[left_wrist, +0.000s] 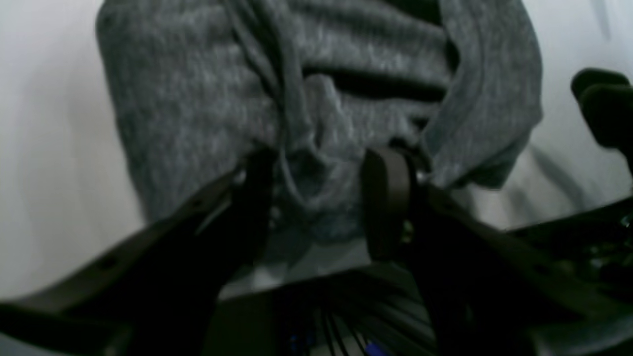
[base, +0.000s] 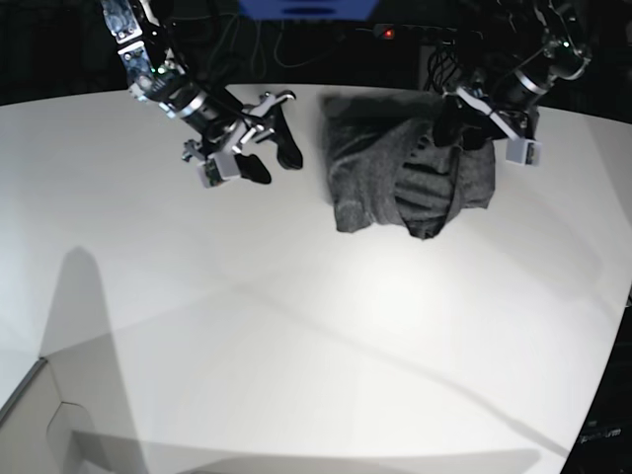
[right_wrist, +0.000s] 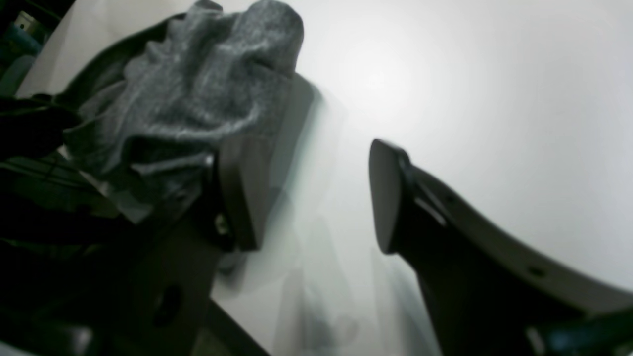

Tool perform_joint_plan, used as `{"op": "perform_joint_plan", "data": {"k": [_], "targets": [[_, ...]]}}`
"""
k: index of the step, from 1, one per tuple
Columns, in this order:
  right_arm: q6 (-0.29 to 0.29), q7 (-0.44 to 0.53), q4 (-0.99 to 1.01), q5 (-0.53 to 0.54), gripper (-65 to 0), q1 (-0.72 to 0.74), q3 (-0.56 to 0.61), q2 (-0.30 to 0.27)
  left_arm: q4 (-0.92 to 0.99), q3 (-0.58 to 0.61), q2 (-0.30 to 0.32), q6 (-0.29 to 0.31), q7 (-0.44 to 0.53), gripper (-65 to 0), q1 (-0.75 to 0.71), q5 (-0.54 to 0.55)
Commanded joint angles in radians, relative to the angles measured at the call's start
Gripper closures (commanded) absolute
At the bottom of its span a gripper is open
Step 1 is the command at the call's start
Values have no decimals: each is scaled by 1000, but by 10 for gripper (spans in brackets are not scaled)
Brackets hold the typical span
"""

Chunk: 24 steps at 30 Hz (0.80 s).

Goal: Layout the t-shirt on the table in an organized manner, then fold the t-shirt properly
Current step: 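Release the bundle with the left gripper and raise it away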

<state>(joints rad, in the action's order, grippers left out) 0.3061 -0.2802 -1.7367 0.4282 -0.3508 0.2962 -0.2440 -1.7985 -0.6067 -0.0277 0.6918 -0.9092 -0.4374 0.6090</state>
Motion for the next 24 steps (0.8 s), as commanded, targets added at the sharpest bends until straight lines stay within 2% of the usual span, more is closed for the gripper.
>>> {"op": "perform_joint_plan", "data": {"k": [1, 7, 10, 13, 19, 24], "targets": [[11, 23, -19, 18, -336, -6, -5, -4, -13, -3, -2, 6, 19, -294, -1, 9], [11, 23, -12, 18, -336, -6, -5, -4, -21, -2, -2, 6, 12, -279, 13, 2], [11, 23, -12, 18, -336, -4, -5, -4, -30, -3, 1, 6, 14, -159, 10, 10], [11, 23, -12, 16, -336, -1, -5, -4, -56, -5, 1, 6, 12, 0, 4, 10], [11, 23, -12, 16, -336, 0, -5, -4, -146, -12, -2, 6, 19, -2, -31, 12], [11, 23, -12, 16, -336, 0, -5, -4, -195, -150, -47, 6, 8, -2, -45, 111]]}}
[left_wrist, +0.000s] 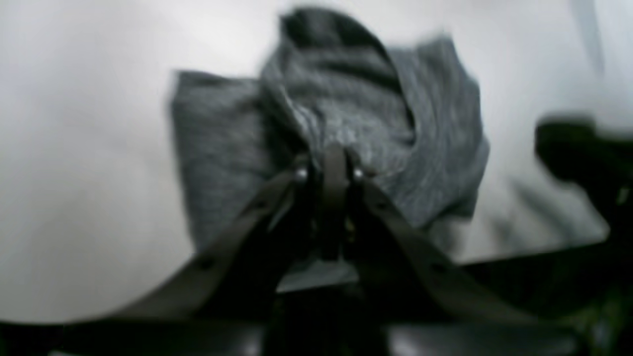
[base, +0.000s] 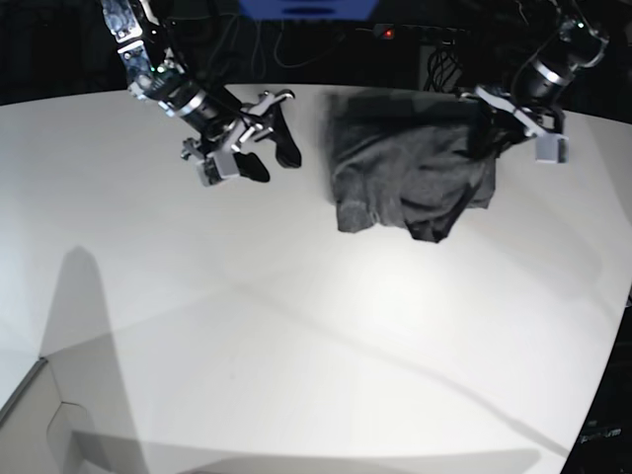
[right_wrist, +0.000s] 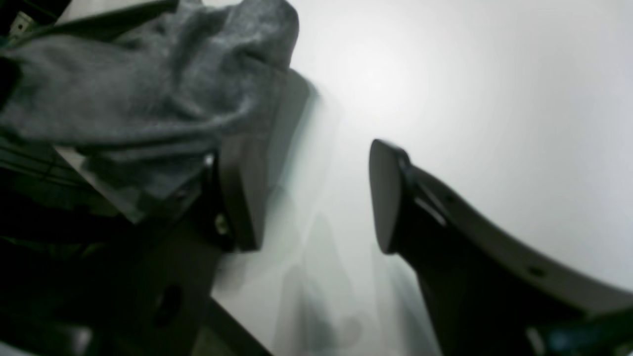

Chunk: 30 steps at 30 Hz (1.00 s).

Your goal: Layout the t-shirt on the table in an organized manner, then fold the t-shirt properly

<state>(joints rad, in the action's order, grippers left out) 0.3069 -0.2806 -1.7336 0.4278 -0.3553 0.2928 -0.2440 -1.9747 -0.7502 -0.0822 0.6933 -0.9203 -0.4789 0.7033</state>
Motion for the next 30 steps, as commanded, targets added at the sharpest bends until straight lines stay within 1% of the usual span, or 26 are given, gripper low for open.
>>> {"op": "perform_joint_plan", "data": {"k": [1, 5, 10, 13, 18, 21, 24, 30], "targets": [[10, 24, -15, 16, -336, 5, -2, -4, -16, -30, 8, 5, 19, -2, -4, 32], [10, 24, -15, 16, -336, 5, 0, -4, -15, -101, 12, 5, 13, -2, -14, 74], [10, 24, -15, 15, -336, 6, 6, -4, -13, -191, 8, 5, -38, -2, -22, 106], [10, 24, -15, 15, -336, 6, 6, 1, 1, -214, 5, 5, -36, -2, -22, 103], [10, 24, -15, 15, -336, 6, 7, 2, 62, -220, 14, 5, -35, -2, -16, 103], [10, 24, -15, 15, -336, 5, 7, 4, 59, -222, 35, 5, -36, -2, -14, 106], [10, 24, -15, 15, -336, 5, 7, 4, 36, -230, 38, 5, -42, -2, 7, 108], [10, 24, -15, 15, -336, 0, 7, 4, 22, -305, 43, 5, -44, -2, 58, 100]]}}
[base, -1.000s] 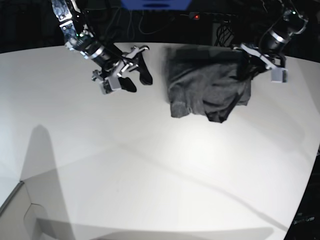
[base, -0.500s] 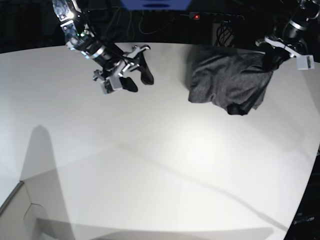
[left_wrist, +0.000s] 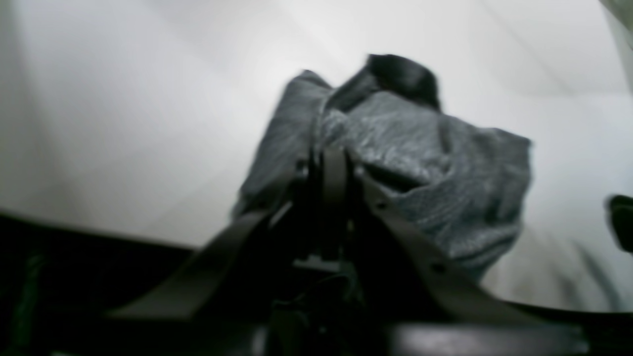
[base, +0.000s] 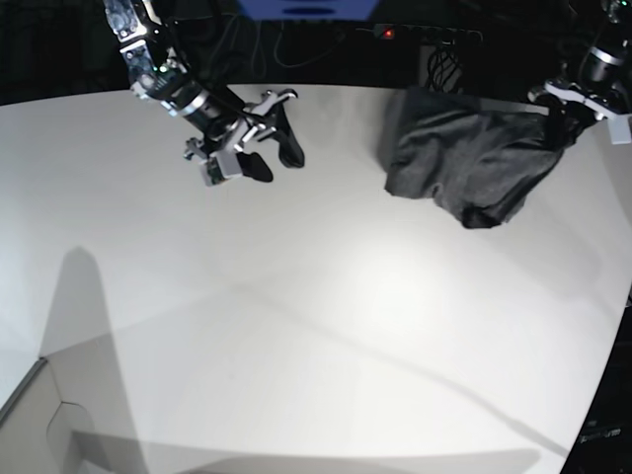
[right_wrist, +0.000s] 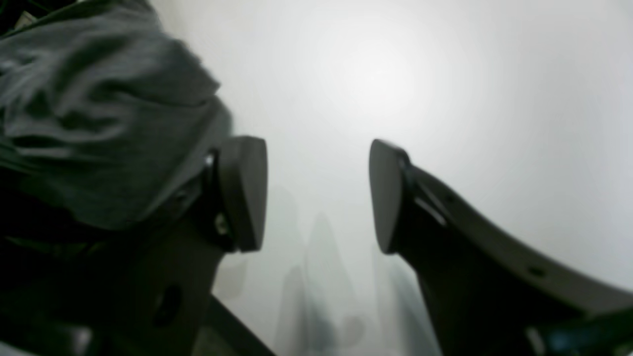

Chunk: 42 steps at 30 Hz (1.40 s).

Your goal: Layout the t-shirt on the table in an organized manner, then fold the t-shirt properly

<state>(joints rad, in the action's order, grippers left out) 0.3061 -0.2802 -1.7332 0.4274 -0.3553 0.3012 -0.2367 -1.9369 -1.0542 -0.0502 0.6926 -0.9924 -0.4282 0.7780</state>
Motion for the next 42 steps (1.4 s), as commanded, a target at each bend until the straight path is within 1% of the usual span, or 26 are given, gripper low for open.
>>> {"op": "perform_joint_plan", "data": {"k": [1, 8, 12, 14, 21, 30, 34, 35, 37, 42], "targets": [[11, 23, -15, 15, -336, 0, -1, -3, -9, -5, 23, 6, 28, -2, 18, 11], [11, 23, -15, 15, -336, -1, -1, -3, 89, 4, 39, 6, 28, -4, 101, -93], [11, 23, -24, 15, -336, -3, -1, -3, 156, 16, 57, 6, 28, -4, 148, -148], [11, 23, -24, 15, -336, -3, -1, -3, 184, 16, 77, 6, 28, -4, 165, -165], [12, 23, -24, 15, -340, 5, 6, -3, 248, 16, 129, 6, 36, -4, 183, -168], [12, 23, -17, 15, -339, 28, 117, -3, 386, 18, 168, 6, 33, -5, 239, -170], [12, 23, -15, 15, -337, 42, 140, -3, 386, 18, 174, 6, 34, -6, 253, -170], [12, 23, -15, 15, -337, 42, 141, -5, 385, 16, 175, 6, 34, -13, 256, -170], [12, 23, -15, 15, -337, 40, 141, -8, 390, 16, 180, 6, 37, -58, 259, -170], [12, 23, -15, 15, -337, 40, 137, -10, 411, 15, 200, 6, 39, -263, 274, -170]]}}
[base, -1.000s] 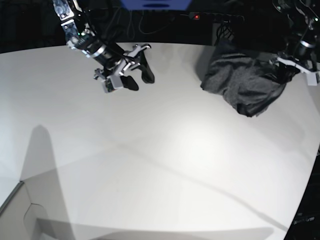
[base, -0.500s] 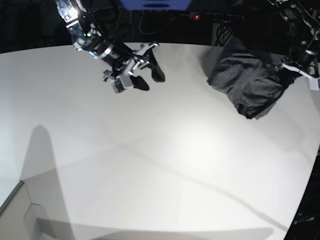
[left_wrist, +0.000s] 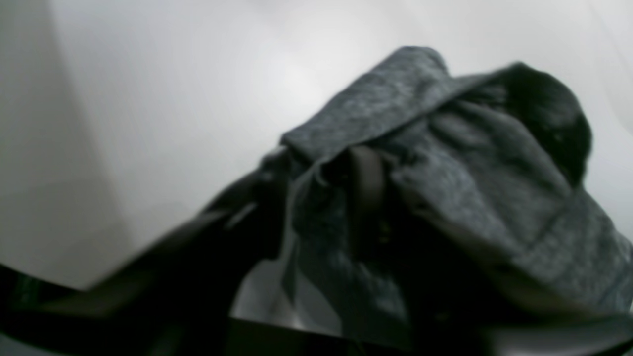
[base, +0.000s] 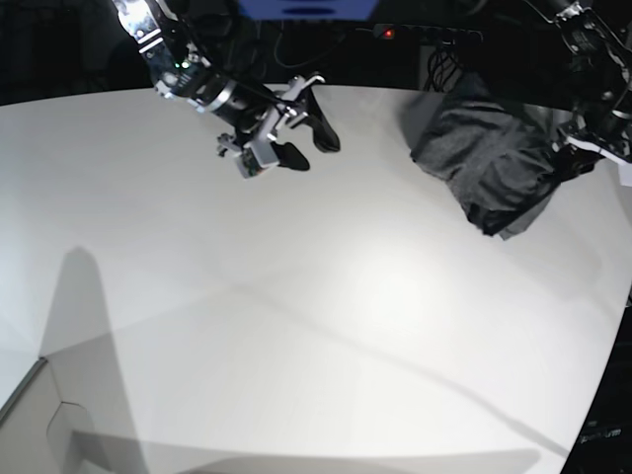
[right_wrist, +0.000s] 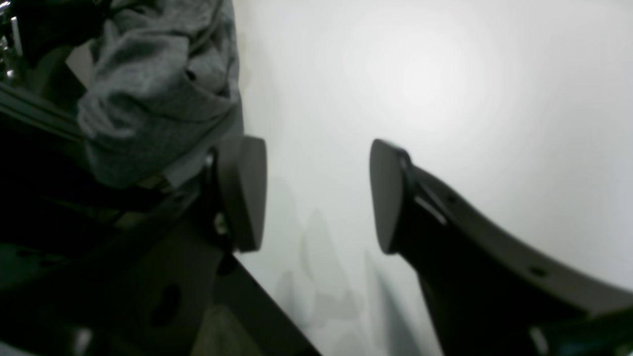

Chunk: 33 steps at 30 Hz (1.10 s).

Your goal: Layout the t-shirt on the table in an organized manner, then fold the t-shirt properly

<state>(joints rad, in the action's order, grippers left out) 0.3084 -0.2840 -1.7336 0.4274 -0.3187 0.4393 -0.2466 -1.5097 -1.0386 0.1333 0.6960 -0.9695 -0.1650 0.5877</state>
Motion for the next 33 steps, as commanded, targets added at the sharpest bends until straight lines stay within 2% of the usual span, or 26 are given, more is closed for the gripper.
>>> {"op": "perform_joint_plan", "data": {"k": [1, 4, 6, 11, 16, 20, 23, 31, 33], "targets": [[10, 27, -15, 15, -337, 2, -1, -1, -16, -1, 18, 2, 16, -304, 12, 21], [10, 27, -15, 15, -336, 0, 2, -1, -22, -2, 21, 2, 14, -392, 17, 22], [10, 27, -15, 15, -336, -6, 2, -1, -35, -4, 22, 2, 11, -423, 17, 31], [10, 27, -16, 14, -336, -20, 0, -1, -144, 5, 10, 2, 5, -426, 37, 31], [10, 27, -19, 14, -336, -35, -4, -1, -164, 179, 24, 2, 16, -426, 80, 13], [10, 27, -22, 14, -336, -36, -3, -9, -157, 284, 33, 2, 16, -426, 121, -151], [10, 27, -24, 14, -336, -46, -3, -21, -159, 304, 33, 2, 16, -426, 124, -266], [10, 32, -24, 14, -336, -59, -7, -20, -148, 318, 78, 2, 16, -426, 127, -282], [10, 30, -24, 14, -336, -58, -7, -20, -136, 344, 107, 2, 16, -426, 124, -280]]}}
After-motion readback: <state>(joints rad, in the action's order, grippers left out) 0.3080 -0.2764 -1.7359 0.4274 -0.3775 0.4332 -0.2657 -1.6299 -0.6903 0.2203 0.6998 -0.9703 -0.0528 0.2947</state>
